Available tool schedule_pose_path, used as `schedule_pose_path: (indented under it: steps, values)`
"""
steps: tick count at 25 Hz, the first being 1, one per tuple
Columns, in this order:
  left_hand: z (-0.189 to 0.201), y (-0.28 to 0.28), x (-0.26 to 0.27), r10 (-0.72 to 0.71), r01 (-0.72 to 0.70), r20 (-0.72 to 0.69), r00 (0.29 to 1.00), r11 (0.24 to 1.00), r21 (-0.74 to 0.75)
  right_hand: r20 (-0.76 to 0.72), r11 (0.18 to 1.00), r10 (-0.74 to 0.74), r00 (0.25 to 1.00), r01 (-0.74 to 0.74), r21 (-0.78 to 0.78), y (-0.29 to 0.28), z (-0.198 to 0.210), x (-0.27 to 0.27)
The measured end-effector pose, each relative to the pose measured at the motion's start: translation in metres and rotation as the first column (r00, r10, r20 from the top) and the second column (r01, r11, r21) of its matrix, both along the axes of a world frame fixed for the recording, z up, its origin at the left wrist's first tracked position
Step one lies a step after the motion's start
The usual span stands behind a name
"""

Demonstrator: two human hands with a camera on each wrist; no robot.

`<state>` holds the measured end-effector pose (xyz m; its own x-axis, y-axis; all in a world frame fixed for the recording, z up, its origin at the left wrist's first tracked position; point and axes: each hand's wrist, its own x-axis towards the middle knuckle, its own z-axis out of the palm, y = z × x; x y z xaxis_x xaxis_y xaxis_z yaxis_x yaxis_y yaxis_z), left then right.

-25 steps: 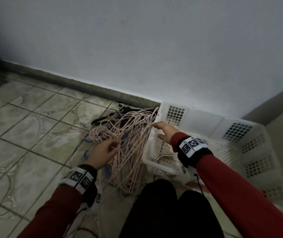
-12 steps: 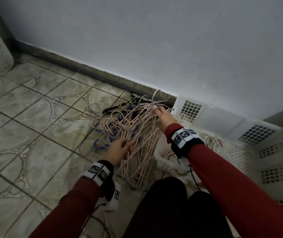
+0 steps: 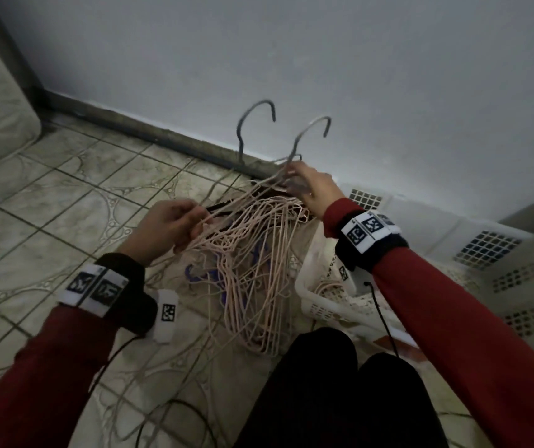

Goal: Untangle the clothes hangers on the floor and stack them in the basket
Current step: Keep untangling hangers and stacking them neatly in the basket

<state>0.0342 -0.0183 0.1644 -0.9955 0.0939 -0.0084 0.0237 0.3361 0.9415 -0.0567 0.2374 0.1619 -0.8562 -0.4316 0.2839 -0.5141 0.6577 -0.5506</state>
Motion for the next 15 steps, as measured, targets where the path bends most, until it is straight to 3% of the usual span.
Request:
schedule_pose_path:
  steps: [3,7,11,15]
  values:
    - [0.023,0.001,0.002,-0.036,0.038,-0.02,0.999,0.995,0.095,-0.173,0.998,0.009,0.985,0.002,0.065,0.01,0.031,-0.003]
    - [0.046,0.021,0.001,-0.194,0.194,-0.013,0.981,0.971,0.138,-0.268,0.976,-0.017,0.963,0.075,0.205,0.052,0.058,0.004]
    - [0.056,0.062,-0.006,-0.314,0.314,-0.016,0.949,0.949,0.041,-0.119,0.933,-0.136,0.984,0.168,0.319,0.1,0.07,0.028]
    - [0.057,0.108,-0.017,-0.4,0.395,-0.032,0.916,0.914,-0.093,0.041,0.948,-0.225,0.974,0.209,0.242,0.157,0.079,0.065]
